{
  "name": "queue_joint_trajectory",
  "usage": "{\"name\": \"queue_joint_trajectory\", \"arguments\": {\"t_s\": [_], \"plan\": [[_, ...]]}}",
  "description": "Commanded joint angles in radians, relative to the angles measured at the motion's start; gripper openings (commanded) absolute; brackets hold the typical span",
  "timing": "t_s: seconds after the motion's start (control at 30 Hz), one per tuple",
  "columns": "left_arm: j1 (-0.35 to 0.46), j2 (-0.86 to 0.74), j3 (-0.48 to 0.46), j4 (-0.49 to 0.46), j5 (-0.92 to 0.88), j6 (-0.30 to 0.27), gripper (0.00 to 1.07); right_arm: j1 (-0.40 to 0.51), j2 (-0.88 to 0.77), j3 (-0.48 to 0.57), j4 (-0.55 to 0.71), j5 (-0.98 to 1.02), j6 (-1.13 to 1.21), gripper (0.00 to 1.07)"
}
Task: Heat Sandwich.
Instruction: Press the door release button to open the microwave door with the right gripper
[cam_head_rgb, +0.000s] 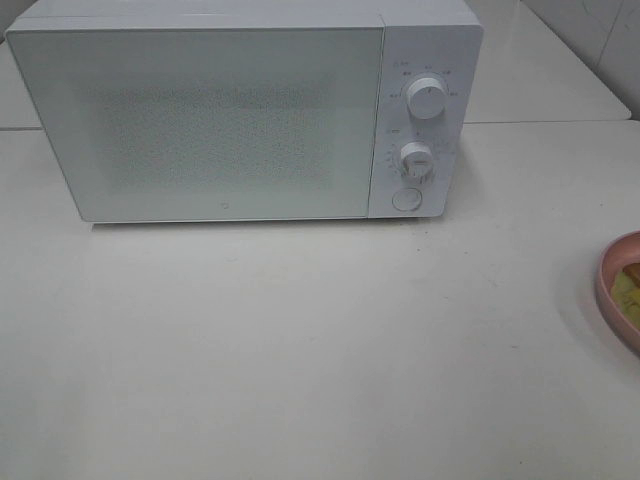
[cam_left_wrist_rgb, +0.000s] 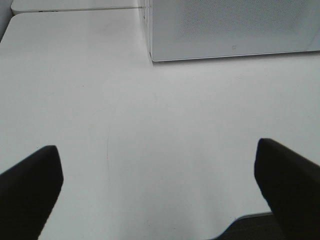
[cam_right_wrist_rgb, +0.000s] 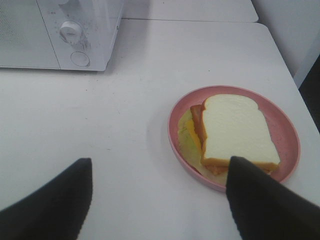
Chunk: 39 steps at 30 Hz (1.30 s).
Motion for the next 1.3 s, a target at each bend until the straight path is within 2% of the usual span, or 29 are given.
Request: {"name": "queue_joint_trajectory", "arguments": {"t_s": [0.03,0.63,0.97,1.3], "plan": [[0.002,-0.023,0.002,-0.004,-0.014,-0.006,1.00,-0.007,-0.028,0.001,-0.002,-0.005,0.008,0.78],[0.002,-0.023,0.002,-0.004,-0.014,-0.006,1.00,-0.007,-0.012,-0.016,-0.002,-0.009,0.009,0.76],[0.002,-0.023,0.002,-0.004,-0.014,-0.006,1.00,-0.007,0.155,-0.054,-0.002,-0.080,0.009,0.76],[0.002,-0.023,0.002,-0.004,-0.014,-0.006,1.00,-0.007,0.369,-0.054,-0.002,-0.275,0.002,0.76]]}}
